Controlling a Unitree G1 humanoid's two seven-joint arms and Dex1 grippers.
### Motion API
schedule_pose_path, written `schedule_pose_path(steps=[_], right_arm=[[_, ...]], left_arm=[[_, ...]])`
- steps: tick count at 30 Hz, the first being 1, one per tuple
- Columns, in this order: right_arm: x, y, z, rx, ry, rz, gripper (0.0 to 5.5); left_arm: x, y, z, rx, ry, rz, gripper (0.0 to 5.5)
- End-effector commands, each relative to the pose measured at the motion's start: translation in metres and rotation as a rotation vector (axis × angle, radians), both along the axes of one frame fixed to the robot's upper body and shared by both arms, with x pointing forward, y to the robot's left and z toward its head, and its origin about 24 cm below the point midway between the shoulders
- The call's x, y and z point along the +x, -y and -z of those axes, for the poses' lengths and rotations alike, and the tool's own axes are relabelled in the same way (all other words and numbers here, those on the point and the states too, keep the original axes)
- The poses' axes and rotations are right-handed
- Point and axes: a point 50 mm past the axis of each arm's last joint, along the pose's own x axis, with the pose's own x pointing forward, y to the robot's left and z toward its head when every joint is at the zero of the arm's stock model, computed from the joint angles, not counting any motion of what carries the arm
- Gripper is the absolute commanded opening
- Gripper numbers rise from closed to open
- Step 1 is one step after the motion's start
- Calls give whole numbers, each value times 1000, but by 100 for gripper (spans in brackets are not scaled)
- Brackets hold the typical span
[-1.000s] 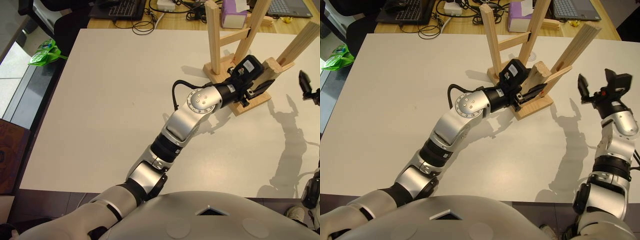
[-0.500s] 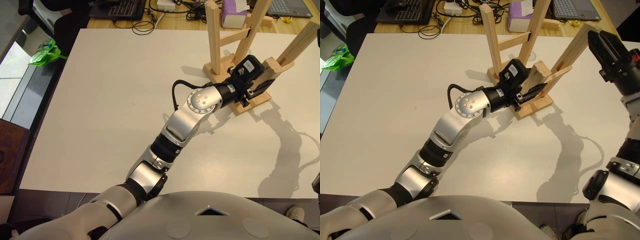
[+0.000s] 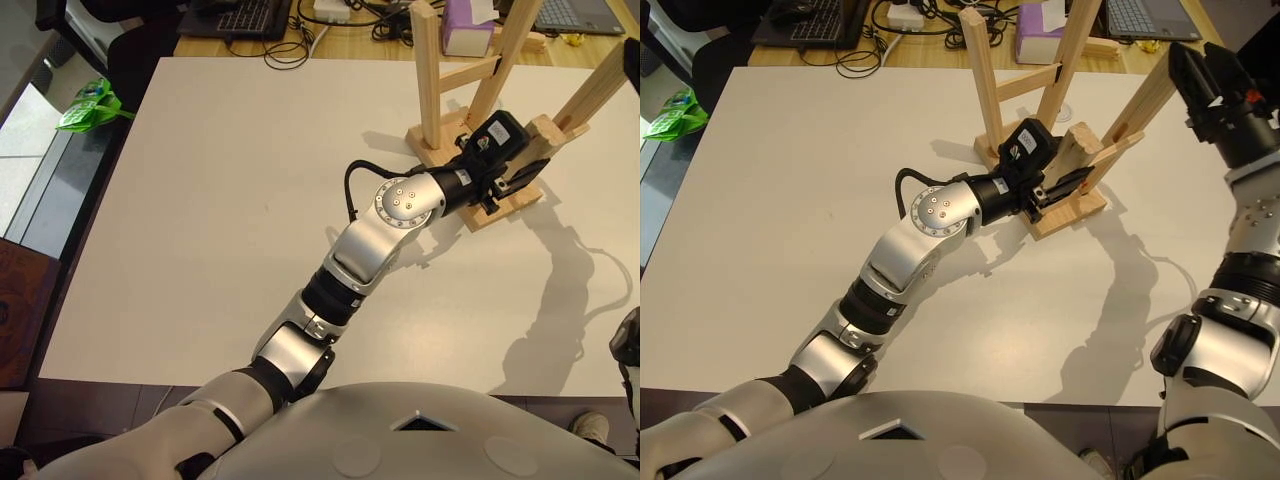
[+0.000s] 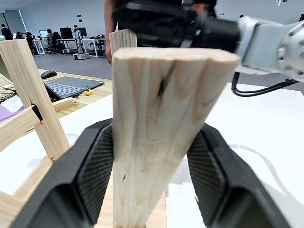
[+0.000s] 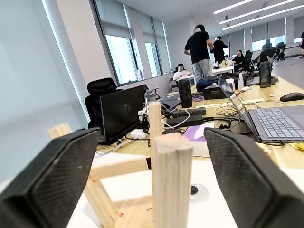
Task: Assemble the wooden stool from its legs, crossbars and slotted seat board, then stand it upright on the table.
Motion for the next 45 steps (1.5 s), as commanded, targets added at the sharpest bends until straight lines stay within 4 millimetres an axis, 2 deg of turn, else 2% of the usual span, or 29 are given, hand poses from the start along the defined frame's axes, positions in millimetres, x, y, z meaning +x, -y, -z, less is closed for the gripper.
schedule_pose_path(steps=[1,8,17,24,37,45], right_arm=[[12,-10,12,-75,-45,8,405],[15,-3,11,-51,-10,60,283],[7,2,11,-38,12,66,125],[1,2,18,-13,-4,49,108],[-17,20,57,69,-64,229,108],[-23,18,59,78,-48,219,108]], left_arm=[[-5,4,5,3,-36,14,222],[-5,3,6,6,-40,5,222],[-6,3,10,20,-38,2,222],[-6,3,11,22,-38,1,221],[5,-17,15,24,-53,-81,216],[2,-13,16,19,-63,-76,216]])
